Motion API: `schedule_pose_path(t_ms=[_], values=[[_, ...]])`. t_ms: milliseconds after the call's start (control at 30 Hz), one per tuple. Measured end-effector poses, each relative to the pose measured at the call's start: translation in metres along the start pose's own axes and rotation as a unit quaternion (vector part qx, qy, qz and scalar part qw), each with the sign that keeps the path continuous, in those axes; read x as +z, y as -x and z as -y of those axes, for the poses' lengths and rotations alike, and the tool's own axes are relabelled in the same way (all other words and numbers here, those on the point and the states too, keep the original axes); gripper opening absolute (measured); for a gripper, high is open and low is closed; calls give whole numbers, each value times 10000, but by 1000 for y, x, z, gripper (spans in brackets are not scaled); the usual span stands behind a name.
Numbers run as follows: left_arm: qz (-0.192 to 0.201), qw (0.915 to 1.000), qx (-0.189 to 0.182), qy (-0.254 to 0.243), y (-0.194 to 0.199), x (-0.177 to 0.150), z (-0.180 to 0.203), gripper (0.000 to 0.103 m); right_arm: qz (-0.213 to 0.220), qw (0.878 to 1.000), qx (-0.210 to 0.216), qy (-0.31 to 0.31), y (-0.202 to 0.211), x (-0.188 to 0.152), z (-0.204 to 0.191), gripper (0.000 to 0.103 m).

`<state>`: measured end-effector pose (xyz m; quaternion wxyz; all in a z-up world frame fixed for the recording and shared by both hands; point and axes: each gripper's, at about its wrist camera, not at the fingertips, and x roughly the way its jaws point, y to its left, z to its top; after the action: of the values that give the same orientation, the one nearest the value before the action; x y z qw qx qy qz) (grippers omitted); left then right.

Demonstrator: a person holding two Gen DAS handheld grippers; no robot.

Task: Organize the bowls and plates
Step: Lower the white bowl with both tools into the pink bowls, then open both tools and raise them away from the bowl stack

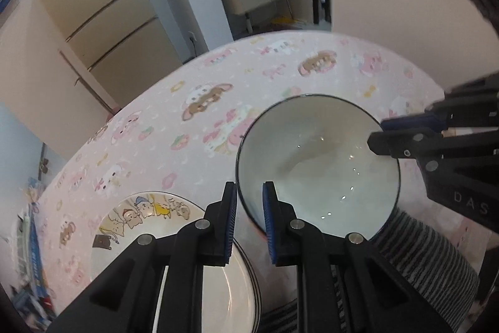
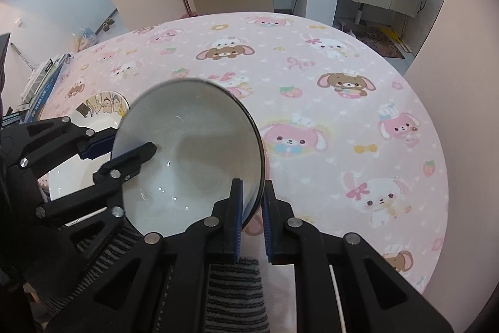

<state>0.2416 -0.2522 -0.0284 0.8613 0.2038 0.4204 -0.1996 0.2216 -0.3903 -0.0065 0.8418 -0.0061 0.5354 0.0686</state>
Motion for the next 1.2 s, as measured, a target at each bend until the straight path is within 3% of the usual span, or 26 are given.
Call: schedule_pose_path(t_ms=[67, 167, 433, 467, 567, 600, 700, 733, 767, 800, 833, 867, 967, 1133, 1200], values=[[244, 9996, -101, 130, 6, -4, -9, 21, 63, 10000, 67, 3, 2, -2, 2, 12], [62, 9980, -398, 485, 3, -1, -19, 22, 6, 9999, 105, 23, 3, 0, 1, 12], [778, 9966, -177, 201, 41, 6, -14, 23, 68, 9998, 168, -35, 15, 2, 1, 12], [1024, 9942, -199, 246, 52, 5, -14, 31, 134, 9997, 176, -48, 19, 3, 2, 12], [2049, 9776, -214, 426, 87, -5, -20, 90, 499, 9987, 123, -11, 41, 3, -1, 12], [2489, 9673, -122, 480, 101, -11, -21, 92, 614, 9981, 98, 27, 48, 3, -4, 12], [3119, 9491, 306, 321, 130, -22, -15, 92, 985, 9951, 94, 91, 72, 0, -10, 13], [3250, 9445, 375, 296, 137, -25, -14, 92, 1063, 9942, 126, 75, 79, -1, -11, 18], [3347, 9412, 372, 279, 142, -27, -14, 92, 1143, 9933, 180, 59, 85, -1, -11, 31], [3418, 9387, 343, 274, 147, -29, -13, 98, 1234, 9921, 223, 47, 91, -1, -11, 39], [3442, 9381, 279, 276, 150, -29, -14, 103, 1359, 9905, 232, 18, 98, 0, -11, 55], [3514, 9358, 66, 281, 154, -31, -15, 103, 1487, 9887, 202, -24, 104, 0, -10, 61], [3589, 9325, -48, 408, 156, -33, -18, 103, 1538, 9878, 186, -182, 111, 2, -4, 67], [3418, 9373, -280, 619, 150, -32, -31, 103, 1268, 9914, 119, -304, 102, 0, 9, 73], [3232, 9437, -333, 625, 144, -28, -33, 103, 1165, 9922, 189, -404, 97, 0, 16, 75]])
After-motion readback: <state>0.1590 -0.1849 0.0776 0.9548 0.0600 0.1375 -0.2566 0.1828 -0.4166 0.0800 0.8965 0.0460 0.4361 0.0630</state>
